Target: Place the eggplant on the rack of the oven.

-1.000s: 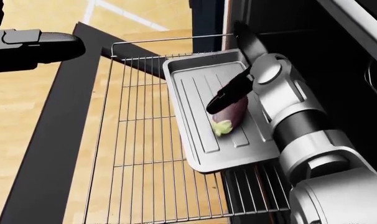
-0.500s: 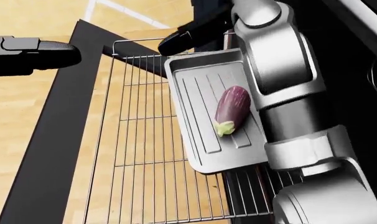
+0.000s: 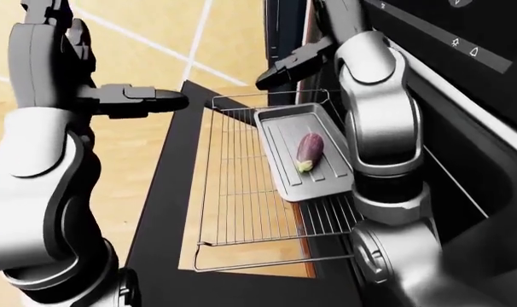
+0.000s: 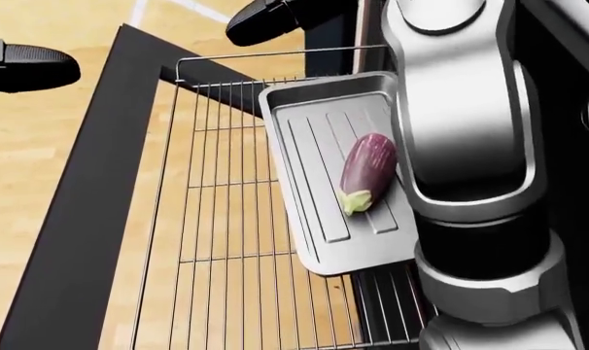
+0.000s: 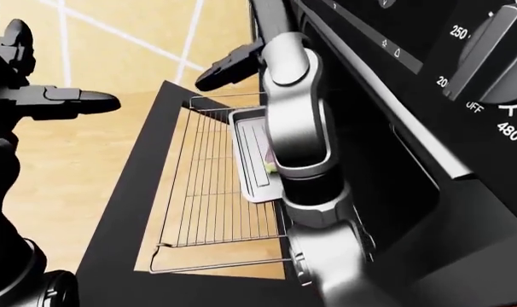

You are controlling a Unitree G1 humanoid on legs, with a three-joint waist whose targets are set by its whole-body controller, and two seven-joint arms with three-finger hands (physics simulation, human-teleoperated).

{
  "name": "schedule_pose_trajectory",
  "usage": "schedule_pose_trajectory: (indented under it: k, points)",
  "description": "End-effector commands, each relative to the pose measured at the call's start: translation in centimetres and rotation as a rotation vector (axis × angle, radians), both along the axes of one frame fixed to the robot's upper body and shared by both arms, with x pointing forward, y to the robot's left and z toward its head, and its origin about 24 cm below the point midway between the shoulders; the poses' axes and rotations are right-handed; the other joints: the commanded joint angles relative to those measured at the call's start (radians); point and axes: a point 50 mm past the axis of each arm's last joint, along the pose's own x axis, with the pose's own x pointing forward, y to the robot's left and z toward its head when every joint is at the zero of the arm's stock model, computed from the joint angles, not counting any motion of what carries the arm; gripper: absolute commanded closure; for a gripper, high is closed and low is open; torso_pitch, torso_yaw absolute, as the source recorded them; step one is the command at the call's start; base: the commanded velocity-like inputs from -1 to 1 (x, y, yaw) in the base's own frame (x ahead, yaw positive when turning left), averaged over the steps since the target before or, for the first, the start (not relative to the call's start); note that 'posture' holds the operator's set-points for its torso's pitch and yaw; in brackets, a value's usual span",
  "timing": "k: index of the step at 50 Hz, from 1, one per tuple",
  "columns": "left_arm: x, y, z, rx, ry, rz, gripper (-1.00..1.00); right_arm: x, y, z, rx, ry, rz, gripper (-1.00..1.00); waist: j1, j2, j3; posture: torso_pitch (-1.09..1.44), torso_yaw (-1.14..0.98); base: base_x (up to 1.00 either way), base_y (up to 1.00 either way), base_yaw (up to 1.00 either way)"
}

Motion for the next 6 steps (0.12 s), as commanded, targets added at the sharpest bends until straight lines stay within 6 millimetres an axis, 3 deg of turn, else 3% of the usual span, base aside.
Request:
schedule_pose_trajectory:
  k: [1, 6]
  points:
    - [-0.8, 0.0, 1.6, 0.024, -0.114, 0.011, -1.0, -1.1, 0.0, 2.3, 0.006, -0.147, 0.0, -1.0, 0.0, 0.005, -0.028, 0.0, 0.0, 0.0, 0.0, 0.0]
    - [-1.1, -0.3, 2.6, 0.047, -0.177, 0.018, -1.0, -1.5, 0.0, 3.2, 0.005, -0.237, 0.001, -1.0, 0.0, 0.005, -0.029, 0.0, 0.0, 0.0, 0.0, 0.0]
